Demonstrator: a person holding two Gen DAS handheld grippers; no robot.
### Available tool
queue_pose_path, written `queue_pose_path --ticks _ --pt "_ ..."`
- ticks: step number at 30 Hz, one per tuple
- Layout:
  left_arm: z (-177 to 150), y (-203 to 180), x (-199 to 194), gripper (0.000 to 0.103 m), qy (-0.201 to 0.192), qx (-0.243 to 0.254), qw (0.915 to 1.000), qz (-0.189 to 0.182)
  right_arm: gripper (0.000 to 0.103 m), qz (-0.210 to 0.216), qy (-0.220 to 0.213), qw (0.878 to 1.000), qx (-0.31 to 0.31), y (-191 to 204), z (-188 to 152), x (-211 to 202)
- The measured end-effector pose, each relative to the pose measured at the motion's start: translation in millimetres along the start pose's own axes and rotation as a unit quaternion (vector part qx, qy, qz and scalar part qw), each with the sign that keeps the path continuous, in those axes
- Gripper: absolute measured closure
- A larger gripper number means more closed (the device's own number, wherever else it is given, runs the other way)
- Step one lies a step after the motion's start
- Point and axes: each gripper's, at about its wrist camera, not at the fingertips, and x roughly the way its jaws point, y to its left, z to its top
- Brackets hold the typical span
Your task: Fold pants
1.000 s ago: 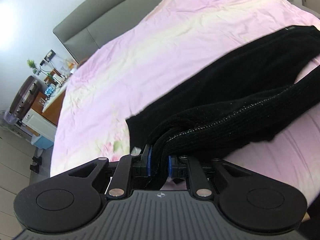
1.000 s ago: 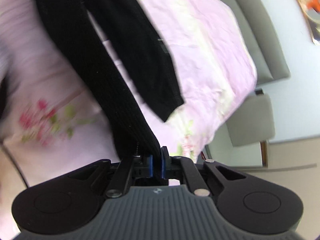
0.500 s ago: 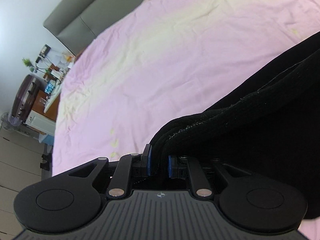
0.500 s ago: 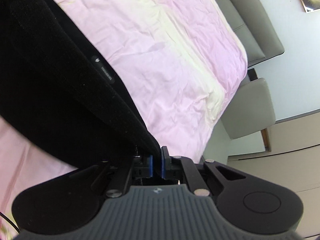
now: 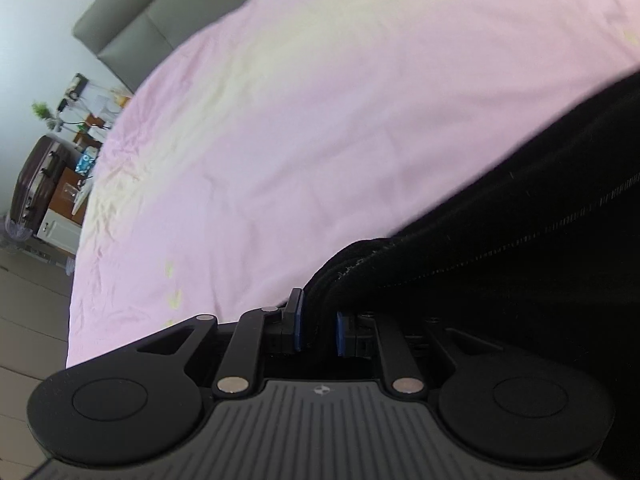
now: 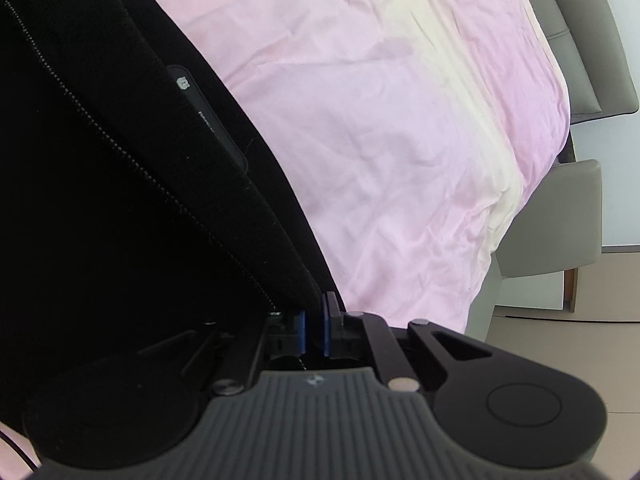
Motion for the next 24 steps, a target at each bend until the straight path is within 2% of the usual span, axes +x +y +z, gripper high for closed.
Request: queue_pose_path --ticks 2,5,8,11,14,16,17,18,19,20,22,24 --pt "10 12 -13 0.086 -0.003 -0.012 0.9998 -0.018 0.103 0.011 0.0 1.0 0.002 -13 -3 -4" --pt "28 14 0 0.086 0.018 -0.016 0.9992 -0.031 0.103 0.028 0.001 0.998 0.053 -35 -1 -6" --pt "35 3 27 0.085 0.046 -0.02 0.9982 -0.031 0.102 0.012 0.007 0.998 0.055 -28 10 5" --pt "29 -3 39 0.083 0.046 -0.033 0.9978 -0.035 0.102 0.001 0.012 0.999 0.045 -17 13 13" --pt "24 3 39 0.078 0.047 -0.054 0.9962 -0.048 0.098 -0.003 0.006 0.998 0.062 -17 13 16" --pt "24 11 33 0.076 0.048 -0.054 0.9955 -0.061 0.088 -0.01 0.004 0.998 0.065 -17 12 12" --pt "24 17 31 0.072 0.05 -0.054 0.9949 -0.068 0.074 -0.011 -0.003 0.998 0.067 -18 10 7" --pt "24 22 27 0.068 0.051 -0.054 0.9941 -0.078 0.048 -0.015 -0.011 0.998 0.068 -19 9 0" --pt "24 28 22 0.057 0.05 -0.058 0.9929 -0.091 0.037 -0.028 -0.017 0.997 0.072 -20 8 -6" --pt "23 36 13 0.036 0.038 -0.072 0.992 -0.097 0.029 -0.039 -0.024 0.996 0.077 -21 7 -14" --pt "21 50 -7 0.018 0.008 -0.103 0.9898 -0.098 0.029 -0.046 -0.034 0.995 0.081 -22 5 -29" --pt "18 70 -24 0.018 -0.002 -0.124 0.9852 -0.118 0.029 -0.055 -0.038 0.994 0.09 -20 5 -45"
